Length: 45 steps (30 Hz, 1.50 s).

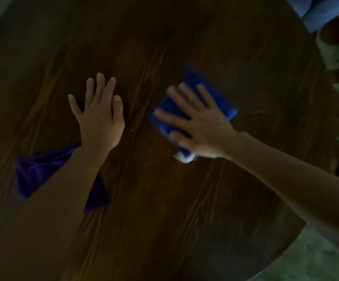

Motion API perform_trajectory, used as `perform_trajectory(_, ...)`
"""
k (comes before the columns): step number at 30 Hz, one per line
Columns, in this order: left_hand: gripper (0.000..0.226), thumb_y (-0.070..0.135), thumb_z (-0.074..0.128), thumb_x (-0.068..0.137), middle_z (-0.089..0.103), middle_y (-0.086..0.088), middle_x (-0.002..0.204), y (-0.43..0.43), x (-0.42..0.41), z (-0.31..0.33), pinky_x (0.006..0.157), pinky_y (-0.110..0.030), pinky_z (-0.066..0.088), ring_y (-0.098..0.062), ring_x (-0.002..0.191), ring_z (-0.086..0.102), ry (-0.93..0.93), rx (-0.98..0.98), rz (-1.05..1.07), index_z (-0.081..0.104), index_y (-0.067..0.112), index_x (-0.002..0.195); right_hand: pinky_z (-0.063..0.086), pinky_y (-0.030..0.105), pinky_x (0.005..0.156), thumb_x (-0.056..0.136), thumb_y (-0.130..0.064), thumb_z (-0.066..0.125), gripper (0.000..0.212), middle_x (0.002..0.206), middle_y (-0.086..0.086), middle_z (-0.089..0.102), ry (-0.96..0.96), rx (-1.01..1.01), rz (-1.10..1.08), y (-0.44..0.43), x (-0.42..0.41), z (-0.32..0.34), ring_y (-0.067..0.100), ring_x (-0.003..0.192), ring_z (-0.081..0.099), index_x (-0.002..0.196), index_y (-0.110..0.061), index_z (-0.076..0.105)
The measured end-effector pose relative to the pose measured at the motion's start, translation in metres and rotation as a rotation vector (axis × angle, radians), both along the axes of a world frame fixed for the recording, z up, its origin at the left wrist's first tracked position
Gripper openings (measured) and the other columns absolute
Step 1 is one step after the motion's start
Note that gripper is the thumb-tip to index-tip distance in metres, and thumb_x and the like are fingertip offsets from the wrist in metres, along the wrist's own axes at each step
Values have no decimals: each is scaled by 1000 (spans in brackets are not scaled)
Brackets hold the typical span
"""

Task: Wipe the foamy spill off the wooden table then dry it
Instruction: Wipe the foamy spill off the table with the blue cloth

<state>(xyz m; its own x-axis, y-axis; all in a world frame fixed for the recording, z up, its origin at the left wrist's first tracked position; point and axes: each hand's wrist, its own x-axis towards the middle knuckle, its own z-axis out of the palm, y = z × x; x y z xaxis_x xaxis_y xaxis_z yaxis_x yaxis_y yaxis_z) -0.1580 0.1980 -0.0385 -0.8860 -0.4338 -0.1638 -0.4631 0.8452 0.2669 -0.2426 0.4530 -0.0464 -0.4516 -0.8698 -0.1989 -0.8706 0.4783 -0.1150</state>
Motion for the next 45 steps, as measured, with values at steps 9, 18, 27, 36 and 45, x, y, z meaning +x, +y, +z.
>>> perform_trajectory(9, 62, 54, 21, 106, 22, -3, 170, -36, 30, 36, 126, -57, 7, -23, 157, 19, -51, 52, -58, 20, 27, 162, -7, 55, 127, 102, -72, 14, 62, 175, 5, -9, -44, 87, 38, 108, -34, 4, 32, 161, -6, 159, -58, -6)
perform_trajectory(18, 60, 50, 19, 107, 13, 0, 172, -40, 105, 25, 125, -55, -3, -21, 159, 5, -112, 67, 134, 15, 27, 163, -7, 60, 126, 103, -66, 7, 63, 175, 7, -11, -8, 10, -259, -85, -58, 7, 33, 160, -12, 162, -48, -6)
perform_trajectory(27, 62, 53, 18, 106, 17, -1, 172, -30, 124, 27, 126, -57, 1, -22, 159, 8, -80, 62, 208, 21, 26, 162, -5, 56, 128, 106, -64, 12, 62, 175, 4, -12, -9, 91, 446, 33, 8, 4, 30, 161, -11, 164, -47, 1)
perform_trajectory(36, 63, 56, 14, 105, -4, -2, 173, 39, 148, 9, 122, -62, -12, -26, 159, -8, -140, -129, 20, 9, 31, 163, 10, 71, 122, 106, -62, 9, 65, 174, 16, 0, -60, 146, -599, 209, 100, 2, 38, 160, 0, 164, -34, 14)
perform_trajectory(45, 65, 54, 19, 105, 5, -6, 173, 40, 163, -6, 124, -61, -5, -29, 159, -2, -107, -182, 16, 19, 25, 163, 0, 65, 125, 107, -62, 26, 63, 175, 12, 2, -118, -122, -457, 26, 124, -3, 35, 160, 0, 165, -42, 12)
